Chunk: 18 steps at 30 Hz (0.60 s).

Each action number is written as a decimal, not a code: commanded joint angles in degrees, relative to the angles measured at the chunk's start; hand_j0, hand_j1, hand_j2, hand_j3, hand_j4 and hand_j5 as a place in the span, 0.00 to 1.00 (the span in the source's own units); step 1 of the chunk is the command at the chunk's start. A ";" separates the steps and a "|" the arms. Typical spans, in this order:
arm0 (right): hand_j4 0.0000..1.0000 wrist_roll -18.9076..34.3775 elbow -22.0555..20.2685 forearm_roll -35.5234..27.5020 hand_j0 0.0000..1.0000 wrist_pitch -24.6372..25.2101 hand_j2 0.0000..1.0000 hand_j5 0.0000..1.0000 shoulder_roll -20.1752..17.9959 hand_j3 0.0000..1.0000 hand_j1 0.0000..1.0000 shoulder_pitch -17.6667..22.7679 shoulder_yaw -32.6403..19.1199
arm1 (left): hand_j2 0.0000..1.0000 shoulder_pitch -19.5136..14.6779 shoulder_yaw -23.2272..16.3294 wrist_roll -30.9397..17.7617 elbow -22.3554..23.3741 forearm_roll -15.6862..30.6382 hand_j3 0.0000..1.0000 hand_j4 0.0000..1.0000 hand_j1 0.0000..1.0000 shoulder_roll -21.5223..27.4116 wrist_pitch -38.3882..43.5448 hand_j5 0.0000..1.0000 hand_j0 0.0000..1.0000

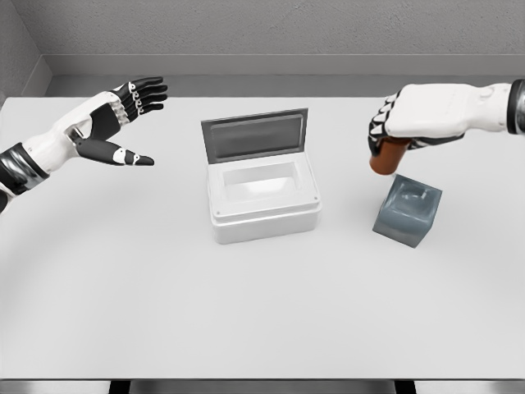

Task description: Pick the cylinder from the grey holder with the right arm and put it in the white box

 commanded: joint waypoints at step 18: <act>0.52 -0.03 -0.26 -0.20 0.52 0.16 0.52 0.52 5.16 0.52 0.52 -1.76 0.12 | 1.00 -0.70 0.04 0.00 0.85 0.28 1.00 1.00 1.00 -0.39 0.03 1.00 1.00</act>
